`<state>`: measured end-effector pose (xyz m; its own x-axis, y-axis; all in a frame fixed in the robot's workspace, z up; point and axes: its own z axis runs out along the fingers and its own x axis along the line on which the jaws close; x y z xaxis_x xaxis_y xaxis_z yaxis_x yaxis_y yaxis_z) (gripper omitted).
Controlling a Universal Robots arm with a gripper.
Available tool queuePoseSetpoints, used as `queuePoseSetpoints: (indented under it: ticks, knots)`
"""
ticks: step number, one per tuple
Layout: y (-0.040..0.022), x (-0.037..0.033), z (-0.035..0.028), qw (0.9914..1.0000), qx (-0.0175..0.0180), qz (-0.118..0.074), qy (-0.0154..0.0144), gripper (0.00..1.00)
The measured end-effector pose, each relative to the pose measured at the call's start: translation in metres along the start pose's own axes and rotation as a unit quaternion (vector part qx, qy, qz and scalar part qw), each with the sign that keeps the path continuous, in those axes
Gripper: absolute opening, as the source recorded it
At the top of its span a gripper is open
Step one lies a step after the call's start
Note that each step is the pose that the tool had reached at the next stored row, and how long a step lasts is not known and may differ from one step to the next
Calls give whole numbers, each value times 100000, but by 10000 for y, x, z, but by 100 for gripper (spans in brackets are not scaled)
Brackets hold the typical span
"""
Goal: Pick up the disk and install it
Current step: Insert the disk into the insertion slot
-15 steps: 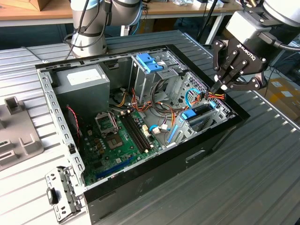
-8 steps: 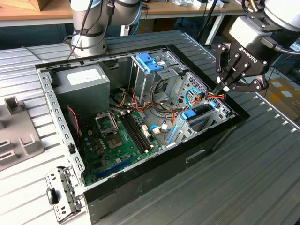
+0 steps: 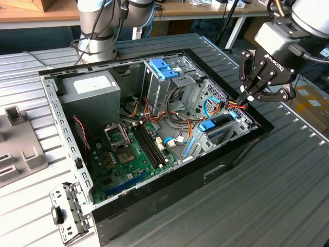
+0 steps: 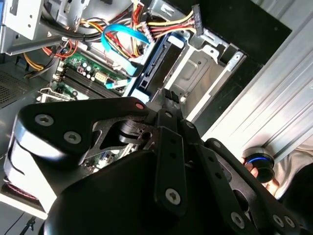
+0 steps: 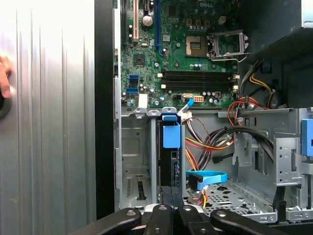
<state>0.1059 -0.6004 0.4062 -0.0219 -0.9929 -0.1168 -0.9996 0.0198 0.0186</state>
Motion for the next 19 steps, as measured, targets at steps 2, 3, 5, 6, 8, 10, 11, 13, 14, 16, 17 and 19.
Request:
queuePoseSetpoints:
  ticks: [2,3,5,6,8,10,11,13,14,16,17,19]
  knots:
    - [-33,2,21,100000,2,0,4,11]
    - [-44,3,29,100000,1,-3,2,11]
    - [-84,5,56,100000,2,-4,4,11]
    - [-93,6,65,100000,2,-1,6,11]
    - [-114,8,86,100000,1,-1,5,11]
    - [-131,10,110,100000,1,-5,5,11]
    - [-146,12,130,100000,2,0,7,11]
    - [-166,14,142,100000,1,1,15,11]
    - [-177,14,145,100000,0,-3,21,11]
    - [-200,14,151,100000,2,1,7,11]
    - [-217,14,153,100000,2,-1,11,11]
    - [-248,13,156,100000,1,-2,7,11]
